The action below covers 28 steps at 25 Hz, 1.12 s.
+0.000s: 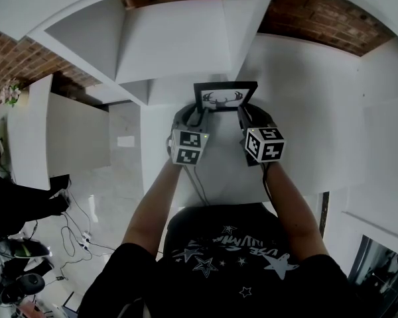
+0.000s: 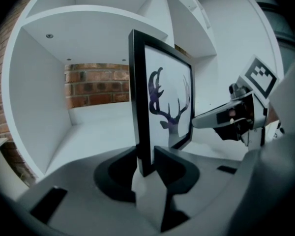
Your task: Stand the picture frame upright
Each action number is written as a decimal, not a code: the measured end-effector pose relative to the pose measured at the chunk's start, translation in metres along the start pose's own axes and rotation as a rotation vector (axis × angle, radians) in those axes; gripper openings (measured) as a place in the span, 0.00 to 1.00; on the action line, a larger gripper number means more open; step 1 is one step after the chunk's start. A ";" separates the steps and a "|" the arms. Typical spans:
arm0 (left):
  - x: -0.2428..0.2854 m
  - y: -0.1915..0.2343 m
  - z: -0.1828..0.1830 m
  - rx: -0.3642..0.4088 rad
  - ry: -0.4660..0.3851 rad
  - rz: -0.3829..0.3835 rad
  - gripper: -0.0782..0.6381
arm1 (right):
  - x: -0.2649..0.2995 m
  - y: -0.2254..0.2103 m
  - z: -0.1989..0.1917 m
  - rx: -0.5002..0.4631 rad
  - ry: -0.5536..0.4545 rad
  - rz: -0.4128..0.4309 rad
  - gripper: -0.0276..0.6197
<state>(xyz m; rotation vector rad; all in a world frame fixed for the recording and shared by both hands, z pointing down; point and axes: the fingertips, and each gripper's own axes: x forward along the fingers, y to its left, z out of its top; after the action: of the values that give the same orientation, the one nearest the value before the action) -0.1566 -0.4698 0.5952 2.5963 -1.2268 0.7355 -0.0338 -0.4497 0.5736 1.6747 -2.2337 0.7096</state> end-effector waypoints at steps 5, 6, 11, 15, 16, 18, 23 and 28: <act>-0.001 -0.001 0.000 -0.009 -0.003 -0.008 0.28 | 0.001 0.003 -0.005 -0.024 0.028 0.009 0.21; -0.001 -0.001 0.000 -0.012 -0.001 -0.008 0.29 | 0.001 0.004 -0.005 -0.025 0.031 0.007 0.22; -0.004 0.000 -0.003 -0.027 0.011 -0.007 0.34 | -0.002 0.004 -0.009 -0.022 0.039 -0.004 0.25; -0.011 0.002 -0.009 -0.079 0.020 -0.006 0.36 | -0.011 0.003 -0.015 -0.016 0.045 -0.013 0.25; -0.013 0.003 -0.010 -0.098 0.021 -0.002 0.36 | -0.013 0.002 -0.017 -0.015 0.048 -0.016 0.25; -0.015 0.003 -0.014 -0.128 0.026 0.005 0.37 | -0.017 -0.001 -0.020 -0.011 0.055 -0.020 0.25; -0.027 -0.005 -0.016 -0.147 0.025 0.019 0.37 | -0.031 -0.007 -0.025 -0.003 0.054 -0.022 0.25; -0.047 -0.029 -0.017 -0.182 0.027 0.028 0.37 | -0.051 -0.005 -0.031 -0.011 0.048 0.007 0.25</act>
<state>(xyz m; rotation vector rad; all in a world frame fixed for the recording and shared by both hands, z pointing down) -0.1660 -0.4135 0.5873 2.4203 -1.2614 0.6291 -0.0163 -0.3924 0.5759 1.6281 -2.2082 0.7303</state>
